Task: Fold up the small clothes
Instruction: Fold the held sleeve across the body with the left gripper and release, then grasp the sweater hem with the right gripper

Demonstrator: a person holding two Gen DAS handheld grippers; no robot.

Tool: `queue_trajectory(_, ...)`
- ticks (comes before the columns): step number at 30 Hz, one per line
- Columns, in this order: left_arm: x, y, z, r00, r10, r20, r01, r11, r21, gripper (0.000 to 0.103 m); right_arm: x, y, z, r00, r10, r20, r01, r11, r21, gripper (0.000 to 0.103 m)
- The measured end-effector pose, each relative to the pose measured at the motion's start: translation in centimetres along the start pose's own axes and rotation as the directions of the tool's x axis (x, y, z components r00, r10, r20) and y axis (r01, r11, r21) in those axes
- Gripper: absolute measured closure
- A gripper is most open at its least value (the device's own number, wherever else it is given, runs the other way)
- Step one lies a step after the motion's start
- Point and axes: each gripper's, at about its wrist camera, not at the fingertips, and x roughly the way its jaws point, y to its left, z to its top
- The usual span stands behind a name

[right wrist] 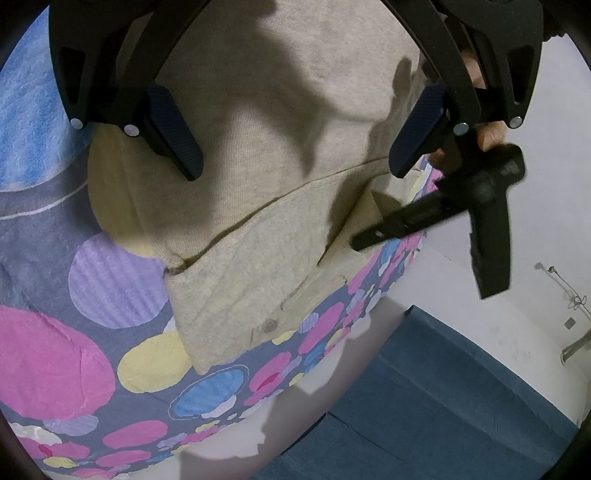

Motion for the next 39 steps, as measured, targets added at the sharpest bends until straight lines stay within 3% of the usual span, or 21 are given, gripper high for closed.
queue_trajectory(2,-1.6,0.1,-0.2,0.999,0.007,0.047,-0.008,1.0,0.017,0.036,0.0,0.0,0.0,1.0,0.0,-0.001,0.0,1.0,0.0,0.002)
queue_trajectory(5,-4.7,1.1,-0.5,0.992,0.002,0.129,-0.005,1.0,0.023,0.029,0.0,0.0,-0.1,1.0,-0.002,0.0,0.002,1.0,0.0,0.002)
queue_trajectory(15,-11.4,9.2,-3.4,0.979,-0.047,0.198,0.06,0.996,-0.064,0.025,0.0,0.3,0.0,1.0,0.004,0.001,-0.004,1.0,-0.001,0.002)
queue_trajectory(18,-12.1,11.3,-4.8,0.975,0.086,0.205,-0.079,0.996,-0.044,0.025,-0.3,0.7,0.1,0.999,-0.038,-0.004,0.038,0.999,0.006,0.002)
queue_trajectory(21,-10.9,14.5,-6.5,0.959,0.236,0.157,-0.232,0.972,-0.044,0.025,-0.9,2.9,0.1,0.995,-0.098,0.009,0.099,0.994,-0.036,0.002)
queue_trajectory(23,-10.1,16.3,-7.2,0.951,0.284,0.118,-0.277,0.958,-0.072,0.025,-0.2,5.7,0.0,0.98,-0.198,-0.003,0.195,0.967,-0.16,0.002)
queue_trajectory(26,-8.7,18.5,-7.9,0.947,0.315,0.058,-0.307,0.944,-0.121,0.025,3.2,10.3,-0.7,0.915,-0.402,0.029,0.378,0.833,-0.404,0.003)
queue_trajectory(28,-7.9,19.5,-8.1,0.946,0.323,0.025,-0.317,0.937,-0.145,0.025,5.7,11.9,-1.2,0.879,-0.476,0.04,0.43,0.753,-0.498,0.003)
queue_trajectory(30,-7.4,20.2,-8.4,0.947,0.321,0.01,-0.315,0.935,-0.165,0.025,7.8,12.5,-1.4,0.857,-0.512,0.051,0.455,0.707,-0.541,0.003)
queue_trajectory(35,-6.1,21.9,-8.2,0.953,0.302,-0.021,-0.299,0.928,-0.223,0.025,12.1,12.7,-0.8,0.824,-0.561,0.078,0.5,0.656,-0.565,0.003)
queue_trajectory(37,-5.6,22.5,-8.4,0.955,0.293,-0.038,-0.294,0.924,-0.247,0.025,12.8,12.8,-0.4,0.824,-0.561,0.08,0.504,0.661,-0.556,0.003)
queue_trajectory(39,-5.0,23.3,-8.5,0.961,0.27,-0.057,-0.275,0.919,-0.282,0.025,12.8,12.7,0.4,0.835,-0.543,0.085,0.502,0.691,-0.521,0.003)
